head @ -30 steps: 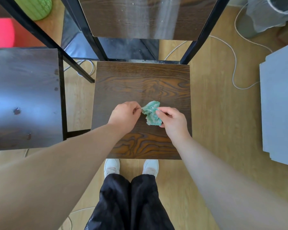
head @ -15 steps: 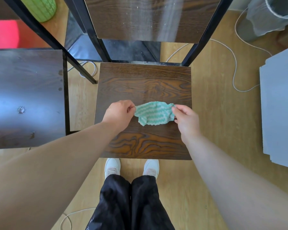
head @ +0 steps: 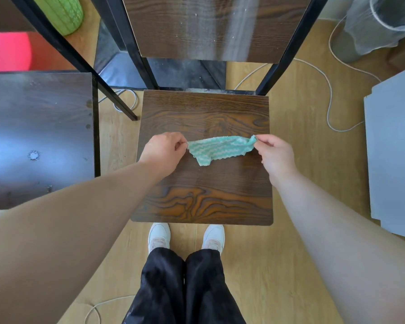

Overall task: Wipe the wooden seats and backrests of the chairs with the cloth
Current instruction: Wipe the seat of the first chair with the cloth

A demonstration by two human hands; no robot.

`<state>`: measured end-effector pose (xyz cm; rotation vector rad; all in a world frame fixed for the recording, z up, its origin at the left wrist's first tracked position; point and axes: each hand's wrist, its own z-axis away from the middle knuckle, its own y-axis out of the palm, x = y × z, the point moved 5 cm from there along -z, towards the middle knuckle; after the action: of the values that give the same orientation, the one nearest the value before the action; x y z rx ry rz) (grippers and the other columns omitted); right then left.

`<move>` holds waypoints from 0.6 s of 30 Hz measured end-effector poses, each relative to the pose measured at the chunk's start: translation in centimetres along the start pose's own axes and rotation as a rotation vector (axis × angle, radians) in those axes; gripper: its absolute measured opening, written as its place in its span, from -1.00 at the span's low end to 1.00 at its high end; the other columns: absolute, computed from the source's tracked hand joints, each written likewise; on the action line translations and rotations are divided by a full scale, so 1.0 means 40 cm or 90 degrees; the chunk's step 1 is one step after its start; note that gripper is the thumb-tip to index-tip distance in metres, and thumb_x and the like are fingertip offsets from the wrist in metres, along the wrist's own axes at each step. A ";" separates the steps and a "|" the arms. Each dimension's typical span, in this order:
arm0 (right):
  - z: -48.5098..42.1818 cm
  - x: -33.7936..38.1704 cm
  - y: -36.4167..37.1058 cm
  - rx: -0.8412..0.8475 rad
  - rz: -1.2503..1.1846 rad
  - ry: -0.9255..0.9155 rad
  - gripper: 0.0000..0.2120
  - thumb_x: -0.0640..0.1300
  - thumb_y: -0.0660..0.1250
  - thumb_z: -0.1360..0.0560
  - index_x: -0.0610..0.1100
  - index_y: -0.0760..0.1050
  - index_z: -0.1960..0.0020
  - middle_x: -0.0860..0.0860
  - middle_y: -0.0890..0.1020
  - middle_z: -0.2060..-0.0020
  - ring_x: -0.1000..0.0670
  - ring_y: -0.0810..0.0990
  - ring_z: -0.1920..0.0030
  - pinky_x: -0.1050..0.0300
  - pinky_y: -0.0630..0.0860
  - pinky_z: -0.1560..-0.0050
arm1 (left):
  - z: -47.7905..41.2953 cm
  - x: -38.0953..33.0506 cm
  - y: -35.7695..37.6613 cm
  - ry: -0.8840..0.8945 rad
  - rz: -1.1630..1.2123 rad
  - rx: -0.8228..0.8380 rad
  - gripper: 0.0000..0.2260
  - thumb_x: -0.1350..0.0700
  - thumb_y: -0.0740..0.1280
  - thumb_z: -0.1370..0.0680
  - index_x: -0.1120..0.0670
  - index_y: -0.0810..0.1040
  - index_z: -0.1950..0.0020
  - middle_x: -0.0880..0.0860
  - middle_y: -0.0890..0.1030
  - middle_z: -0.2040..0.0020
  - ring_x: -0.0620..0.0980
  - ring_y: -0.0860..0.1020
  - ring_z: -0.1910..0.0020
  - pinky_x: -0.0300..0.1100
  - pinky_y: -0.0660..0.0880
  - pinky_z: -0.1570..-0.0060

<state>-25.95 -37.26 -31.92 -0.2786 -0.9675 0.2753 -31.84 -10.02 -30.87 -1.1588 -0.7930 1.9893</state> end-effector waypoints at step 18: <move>0.056 -0.144 -0.026 0.097 0.306 -0.115 -0.83 -0.08 0.37 -0.53 0.12 0.64 -0.07 0.07 0.54 0.12 0.14 0.51 0.17 0.37 0.35 0.14 | 0.098 0.062 0.091 0.131 -0.140 0.052 -0.84 0.04 0.19 -0.62 0.03 0.55 -0.02 -0.01 0.59 0.05 0.07 0.51 0.03 -0.03 0.45 0.04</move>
<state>-30.81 -40.00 -34.75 -0.3493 -1.0435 0.8223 -37.19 -10.76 -33.26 -1.1540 -0.6951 1.6779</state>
